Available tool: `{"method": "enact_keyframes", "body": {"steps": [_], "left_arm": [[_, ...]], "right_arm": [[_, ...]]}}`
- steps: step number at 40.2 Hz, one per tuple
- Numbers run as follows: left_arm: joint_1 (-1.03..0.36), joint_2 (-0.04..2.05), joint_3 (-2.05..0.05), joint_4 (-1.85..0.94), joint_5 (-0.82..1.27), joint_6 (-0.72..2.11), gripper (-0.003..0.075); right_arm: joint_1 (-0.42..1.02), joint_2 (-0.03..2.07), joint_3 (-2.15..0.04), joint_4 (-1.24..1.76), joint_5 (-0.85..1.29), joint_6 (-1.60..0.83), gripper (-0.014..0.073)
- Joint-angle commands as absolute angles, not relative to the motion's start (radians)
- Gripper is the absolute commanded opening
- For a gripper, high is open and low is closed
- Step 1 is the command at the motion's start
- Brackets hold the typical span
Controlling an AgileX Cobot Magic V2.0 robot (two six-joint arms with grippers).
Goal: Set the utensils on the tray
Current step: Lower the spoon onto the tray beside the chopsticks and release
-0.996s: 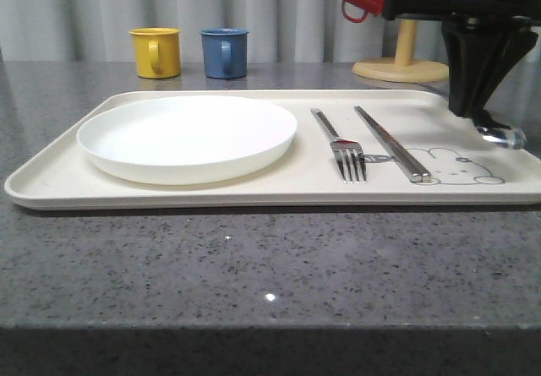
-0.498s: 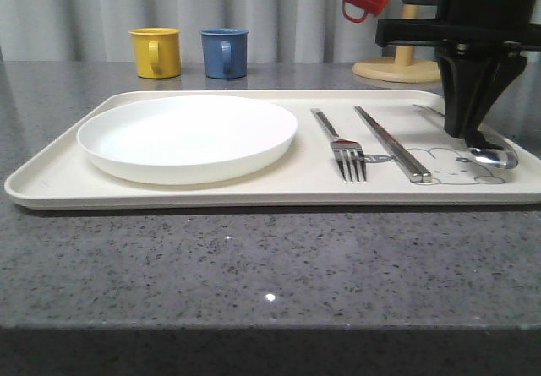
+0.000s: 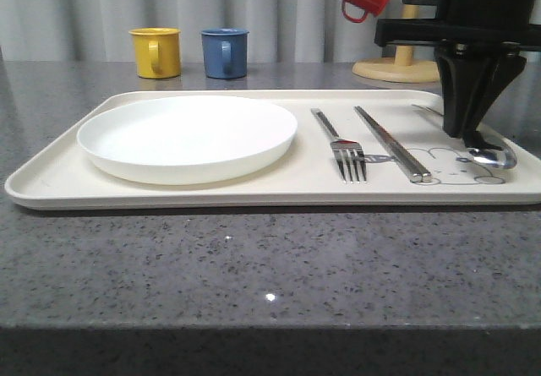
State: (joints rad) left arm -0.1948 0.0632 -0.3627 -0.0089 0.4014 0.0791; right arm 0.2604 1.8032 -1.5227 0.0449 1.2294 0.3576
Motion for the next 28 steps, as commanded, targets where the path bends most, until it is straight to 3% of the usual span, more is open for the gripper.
{"method": "enact_keyframes", "body": {"steps": [1, 14, 28], "left_arm": [[-0.196, 0.078, -0.39, -0.01, 0.322, 0.069, -0.0018], [-0.196, 0.078, -0.39, -0.01, 0.322, 0.069, -0.0018], [-0.196, 0.078, -0.39, -0.01, 0.322, 0.069, -0.0018]], "right_arm": [[0.261, 1.759, -1.549, 0.049, 1.314, 0.357, 0.0063], [0.261, 1.759, -1.549, 0.049, 1.32, 0.357, 0.0249], [0.261, 1.726, -1.598, 0.022, 1.335, 0.356, 0.0279]]}}
